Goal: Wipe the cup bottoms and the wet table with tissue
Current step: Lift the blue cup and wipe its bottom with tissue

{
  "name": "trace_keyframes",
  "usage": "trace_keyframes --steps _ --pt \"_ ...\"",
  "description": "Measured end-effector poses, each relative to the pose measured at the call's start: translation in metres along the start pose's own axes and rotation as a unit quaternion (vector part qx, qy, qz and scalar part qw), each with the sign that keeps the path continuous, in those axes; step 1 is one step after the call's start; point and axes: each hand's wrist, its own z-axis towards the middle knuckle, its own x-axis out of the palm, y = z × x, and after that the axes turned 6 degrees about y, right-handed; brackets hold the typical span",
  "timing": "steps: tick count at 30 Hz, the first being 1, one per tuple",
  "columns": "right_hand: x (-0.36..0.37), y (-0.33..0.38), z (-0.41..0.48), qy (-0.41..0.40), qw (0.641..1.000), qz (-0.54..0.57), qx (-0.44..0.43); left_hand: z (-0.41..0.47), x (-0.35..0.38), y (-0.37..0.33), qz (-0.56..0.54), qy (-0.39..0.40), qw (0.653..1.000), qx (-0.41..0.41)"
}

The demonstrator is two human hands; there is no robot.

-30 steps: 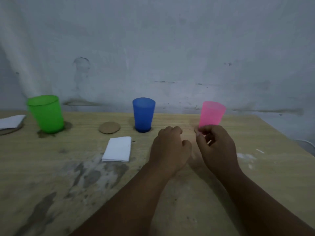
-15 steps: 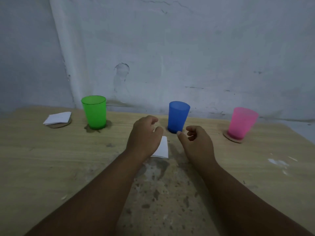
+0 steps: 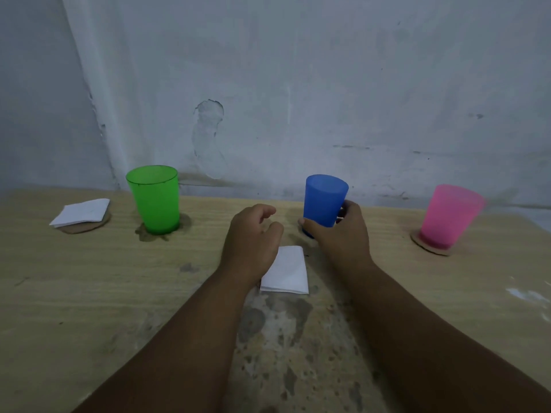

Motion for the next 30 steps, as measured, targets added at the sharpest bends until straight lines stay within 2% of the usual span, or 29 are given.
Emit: trace_keyframes --steps 5,13,18,23,27,30 --pt "0.006 -0.009 0.006 -0.016 1.000 0.000 0.000 0.015 0.005 -0.002 -0.016 0.001 1.000 0.001" --pt "0.005 -0.013 0.011 -0.019 1.000 -0.009 -0.014 0.029 0.022 -0.005 0.014 0.021 0.998 0.066" --pt "0.001 -0.003 0.004 -0.047 0.996 0.036 -0.063 0.032 0.025 -0.010 -0.041 0.046 0.995 0.083" --pt "-0.002 0.003 -0.004 -0.054 0.992 0.005 -0.118 0.037 0.034 -0.021 -0.128 0.110 0.982 0.089" --pt "-0.004 0.004 -0.008 -0.038 0.991 -0.010 -0.124 0.038 0.039 -0.023 -0.157 0.094 0.979 0.090" --pt "-0.009 0.004 -0.015 -0.027 0.996 -0.030 -0.079 0.039 0.039 -0.021 -0.168 0.097 0.977 0.090"
